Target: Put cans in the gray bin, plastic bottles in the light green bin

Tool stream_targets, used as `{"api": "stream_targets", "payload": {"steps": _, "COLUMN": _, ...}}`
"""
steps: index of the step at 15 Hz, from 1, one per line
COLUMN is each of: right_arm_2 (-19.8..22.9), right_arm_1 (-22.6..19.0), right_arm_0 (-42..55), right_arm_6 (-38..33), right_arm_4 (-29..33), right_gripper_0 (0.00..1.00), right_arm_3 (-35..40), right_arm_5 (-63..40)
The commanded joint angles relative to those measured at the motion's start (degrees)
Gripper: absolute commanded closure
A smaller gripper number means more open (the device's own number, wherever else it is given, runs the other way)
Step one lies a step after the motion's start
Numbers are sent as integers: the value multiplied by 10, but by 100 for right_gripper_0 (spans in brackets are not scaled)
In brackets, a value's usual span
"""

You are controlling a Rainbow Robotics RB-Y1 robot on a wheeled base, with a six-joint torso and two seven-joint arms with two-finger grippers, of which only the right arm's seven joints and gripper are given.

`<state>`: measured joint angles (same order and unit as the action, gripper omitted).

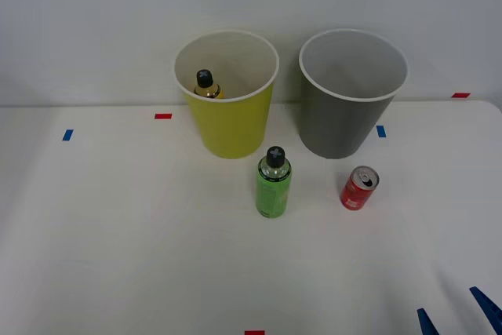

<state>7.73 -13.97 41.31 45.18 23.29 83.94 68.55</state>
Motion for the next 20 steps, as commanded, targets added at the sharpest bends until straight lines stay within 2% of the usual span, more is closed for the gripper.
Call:
{"api": "stream_targets", "payload": {"steps": 1, "right_arm_2": 0, "right_arm_1": 0, "right_arm_0": 0, "right_arm_6": 0, "right_arm_4": 0, "right_gripper_0": 0, "right_arm_3": 0, "right_arm_5": 0}}
{"api": "stream_targets", "payload": {"steps": 20, "right_arm_2": -8, "right_arm_1": 3, "right_arm_0": -9, "right_arm_6": 4, "right_arm_4": -5, "right_gripper_0": 0, "right_arm_3": -13, "right_arm_5": 5}}
